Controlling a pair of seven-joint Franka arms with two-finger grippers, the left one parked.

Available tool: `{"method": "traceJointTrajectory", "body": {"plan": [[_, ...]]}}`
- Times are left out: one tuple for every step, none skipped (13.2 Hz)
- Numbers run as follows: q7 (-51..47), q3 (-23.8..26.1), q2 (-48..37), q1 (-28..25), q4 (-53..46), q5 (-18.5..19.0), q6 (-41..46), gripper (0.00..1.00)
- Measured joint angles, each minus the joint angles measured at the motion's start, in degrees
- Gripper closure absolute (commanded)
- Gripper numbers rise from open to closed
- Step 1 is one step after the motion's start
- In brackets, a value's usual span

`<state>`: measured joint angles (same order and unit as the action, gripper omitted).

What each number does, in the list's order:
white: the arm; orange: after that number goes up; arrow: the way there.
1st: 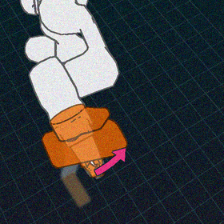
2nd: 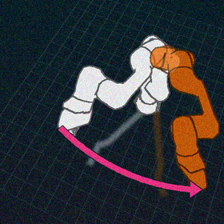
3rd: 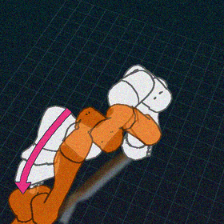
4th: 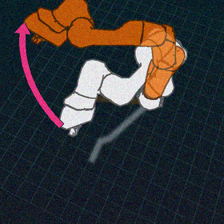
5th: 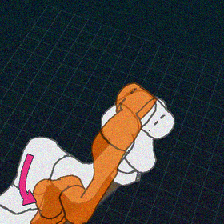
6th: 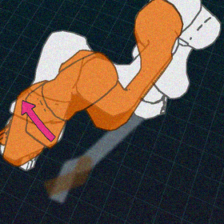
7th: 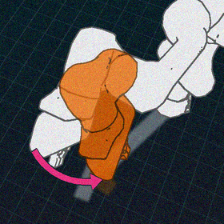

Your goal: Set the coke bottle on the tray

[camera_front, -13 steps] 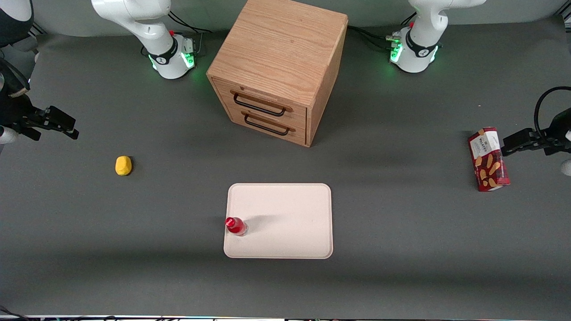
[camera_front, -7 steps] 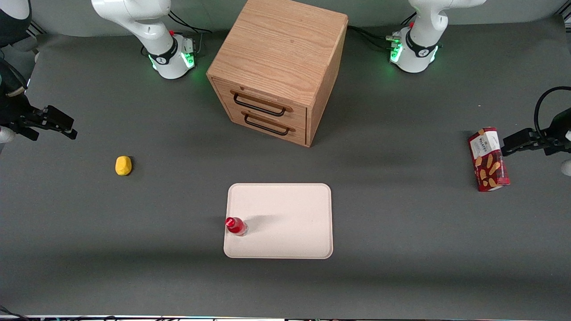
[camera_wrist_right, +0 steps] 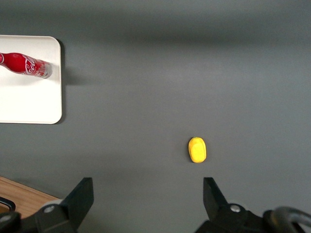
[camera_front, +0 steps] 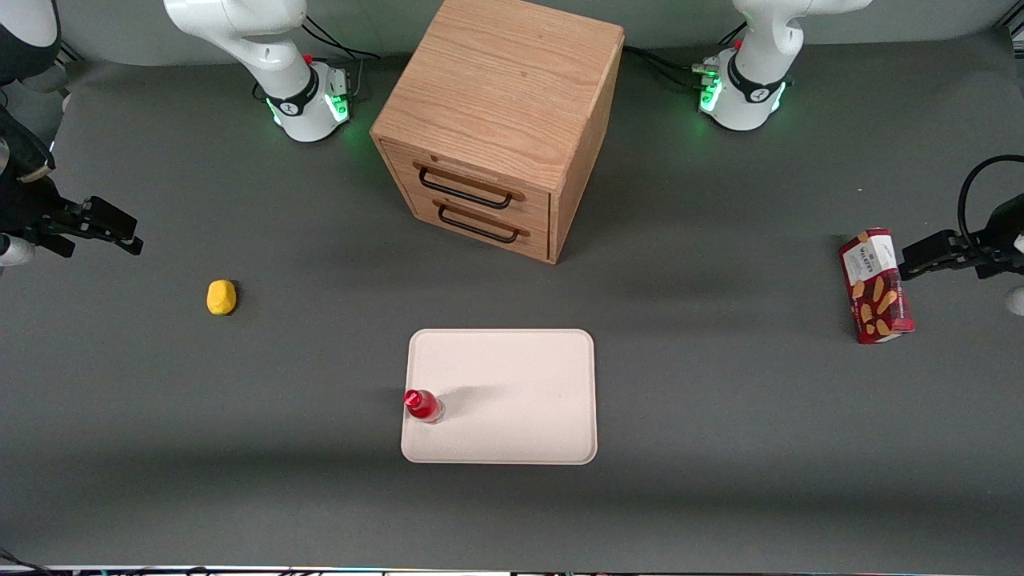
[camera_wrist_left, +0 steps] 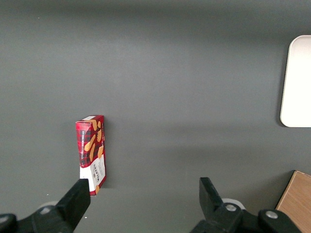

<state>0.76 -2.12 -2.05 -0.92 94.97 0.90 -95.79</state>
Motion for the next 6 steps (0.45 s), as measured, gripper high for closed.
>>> {"method": "traceJointTrajectory", "body": {"plan": [[0.0,0.0,0.0,0.0,-0.1,0.0,0.6,0.0],[0.0,0.0,0.0,0.0,-0.2,0.0,1.3,0.0],[0.0,0.0,0.0,0.0,-0.2,0.0,1.6,0.0],[0.0,0.0,0.0,0.0,-0.3,0.0,1.6,0.0],[0.0,0.0,0.0,0.0,-0.4,0.0,1.7,0.0],[0.0,0.0,0.0,0.0,-0.4,0.0,1.7,0.0]]}}
